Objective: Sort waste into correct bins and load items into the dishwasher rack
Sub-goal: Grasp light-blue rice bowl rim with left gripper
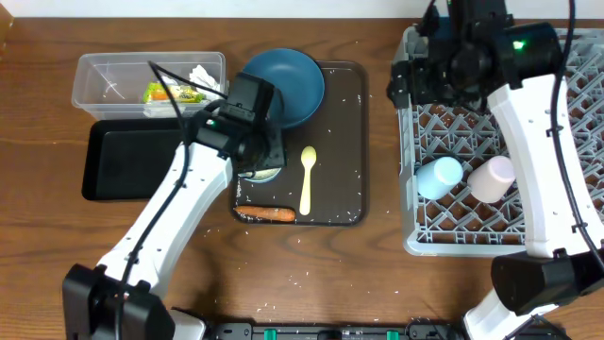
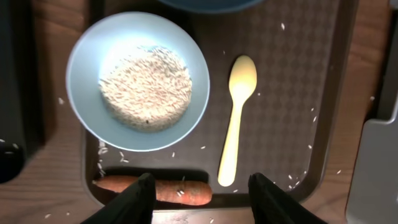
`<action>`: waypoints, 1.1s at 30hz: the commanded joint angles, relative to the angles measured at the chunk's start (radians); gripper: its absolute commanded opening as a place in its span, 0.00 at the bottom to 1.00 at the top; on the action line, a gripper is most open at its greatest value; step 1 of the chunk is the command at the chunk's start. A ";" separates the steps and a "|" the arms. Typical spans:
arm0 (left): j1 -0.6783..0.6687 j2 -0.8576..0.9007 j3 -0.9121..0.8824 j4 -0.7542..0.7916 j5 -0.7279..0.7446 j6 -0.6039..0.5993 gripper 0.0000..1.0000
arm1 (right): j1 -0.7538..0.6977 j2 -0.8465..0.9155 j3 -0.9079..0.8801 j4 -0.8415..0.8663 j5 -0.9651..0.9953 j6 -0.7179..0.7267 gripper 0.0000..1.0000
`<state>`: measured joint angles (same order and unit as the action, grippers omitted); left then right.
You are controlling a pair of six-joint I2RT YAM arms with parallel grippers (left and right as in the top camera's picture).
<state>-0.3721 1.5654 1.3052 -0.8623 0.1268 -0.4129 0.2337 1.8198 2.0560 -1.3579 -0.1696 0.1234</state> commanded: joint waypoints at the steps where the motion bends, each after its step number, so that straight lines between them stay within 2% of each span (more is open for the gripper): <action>1: -0.018 0.032 -0.018 -0.002 -0.025 0.040 0.52 | 0.016 0.002 0.004 0.011 -0.008 0.011 0.91; 9: -0.056 0.115 -0.032 0.015 -0.091 0.066 0.53 | 0.016 0.002 0.004 0.002 -0.007 0.010 0.93; 10: -0.058 0.124 -0.032 0.023 -0.091 0.066 0.57 | 0.016 0.002 0.004 0.001 -0.007 0.010 0.93; 13: -0.068 0.151 -0.032 0.054 -0.090 0.074 0.59 | 0.016 0.003 0.004 -0.005 -0.002 0.009 0.92; 22: -0.103 0.160 -0.032 0.064 -0.108 0.234 0.64 | 0.016 0.003 0.004 -0.005 0.012 -0.018 0.93; 26: -0.103 0.163 -0.032 0.065 -0.207 0.237 0.64 | 0.016 0.003 0.004 -0.018 0.012 -0.043 0.95; 33: -0.103 0.188 -0.032 0.072 -0.222 0.237 0.64 | 0.016 0.003 0.004 -0.046 0.013 -0.043 0.96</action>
<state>-0.4751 1.7229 1.2850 -0.7891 -0.0593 -0.1997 0.2394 1.8198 2.0560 -1.3987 -0.1627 0.0971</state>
